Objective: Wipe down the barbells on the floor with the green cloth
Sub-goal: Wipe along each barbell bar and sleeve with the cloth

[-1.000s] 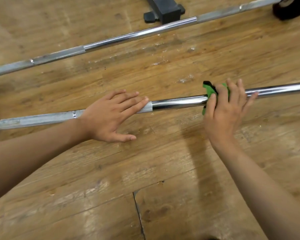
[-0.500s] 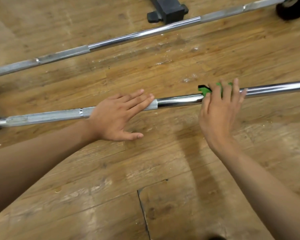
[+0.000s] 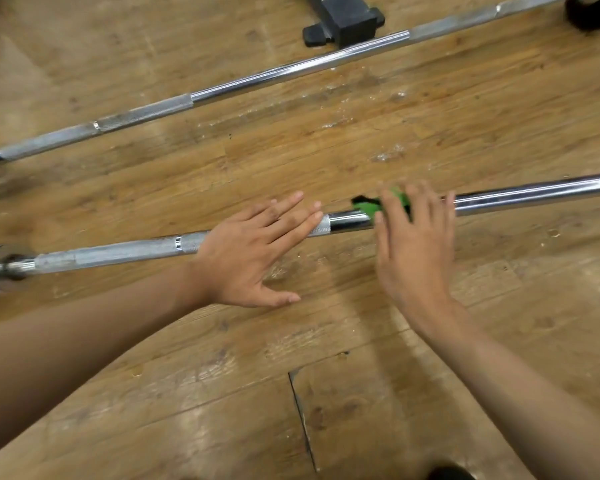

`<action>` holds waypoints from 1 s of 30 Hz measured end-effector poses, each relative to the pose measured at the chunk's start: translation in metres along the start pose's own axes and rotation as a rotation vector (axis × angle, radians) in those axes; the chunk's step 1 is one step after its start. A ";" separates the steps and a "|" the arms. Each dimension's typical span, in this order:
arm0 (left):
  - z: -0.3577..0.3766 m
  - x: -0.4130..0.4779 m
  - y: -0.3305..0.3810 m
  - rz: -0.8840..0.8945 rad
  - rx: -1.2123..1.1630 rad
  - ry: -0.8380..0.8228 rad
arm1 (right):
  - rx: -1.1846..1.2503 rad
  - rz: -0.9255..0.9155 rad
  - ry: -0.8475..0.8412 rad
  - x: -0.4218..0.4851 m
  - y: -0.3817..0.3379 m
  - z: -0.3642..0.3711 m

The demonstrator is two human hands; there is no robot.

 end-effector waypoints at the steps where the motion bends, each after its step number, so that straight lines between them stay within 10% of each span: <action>1: 0.000 -0.002 0.004 -0.006 0.003 0.000 | -0.006 -0.056 -0.032 -0.006 -0.009 0.003; 11: -0.002 -0.025 0.041 -0.003 -0.081 0.019 | -0.044 0.159 0.023 -0.019 0.040 -0.029; 18: -0.002 -0.039 0.067 0.004 -0.085 0.034 | -0.038 -0.247 -0.144 -0.055 -0.009 -0.028; 25: 0.002 -0.057 0.096 0.010 -0.038 0.045 | -0.095 0.186 -0.051 -0.072 0.046 -0.062; 30: 0.001 -0.071 0.119 0.023 -0.015 0.007 | 0.048 -0.111 -0.200 -0.104 -0.032 -0.052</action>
Point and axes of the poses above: each hand's wrist, its own x-axis towards the middle knuckle, its own z-axis out of the palm, y = z × x, the point moved 1 cm from there along x, towards the middle knuckle, and after that the axes turned 1 degree about -y, right-handed, at the moved point
